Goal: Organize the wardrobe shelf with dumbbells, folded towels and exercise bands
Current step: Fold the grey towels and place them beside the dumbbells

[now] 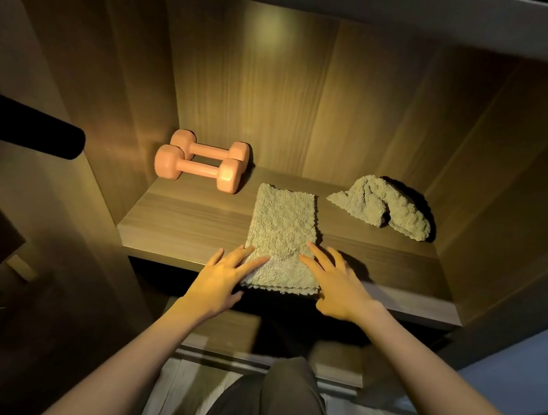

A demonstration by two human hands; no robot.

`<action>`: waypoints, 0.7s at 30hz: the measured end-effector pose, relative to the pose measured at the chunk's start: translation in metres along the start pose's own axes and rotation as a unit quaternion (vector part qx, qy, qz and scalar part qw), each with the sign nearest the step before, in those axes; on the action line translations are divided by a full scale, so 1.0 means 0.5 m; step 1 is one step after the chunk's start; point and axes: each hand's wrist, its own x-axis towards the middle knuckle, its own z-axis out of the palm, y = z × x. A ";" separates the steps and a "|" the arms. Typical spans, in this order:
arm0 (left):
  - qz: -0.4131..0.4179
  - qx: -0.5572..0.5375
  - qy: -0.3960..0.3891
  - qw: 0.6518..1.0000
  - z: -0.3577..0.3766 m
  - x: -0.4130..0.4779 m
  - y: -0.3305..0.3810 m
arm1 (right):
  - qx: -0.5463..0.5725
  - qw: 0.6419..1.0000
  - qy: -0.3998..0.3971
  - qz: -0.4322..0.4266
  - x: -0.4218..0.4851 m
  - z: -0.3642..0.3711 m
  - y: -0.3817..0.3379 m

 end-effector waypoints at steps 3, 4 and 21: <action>0.007 0.006 0.038 0.999 0.018 -0.011 0.000 | 0.027 0.996 0.059 -0.054 -0.008 0.038 0.003; 0.006 -0.010 0.046 0.999 0.020 -0.013 0.001 | 0.031 0.995 0.074 -0.063 -0.009 0.048 0.002; -0.044 -0.225 0.145 0.963 -0.008 0.024 0.005 | 0.354 0.918 0.170 0.050 -0.008 0.037 -0.001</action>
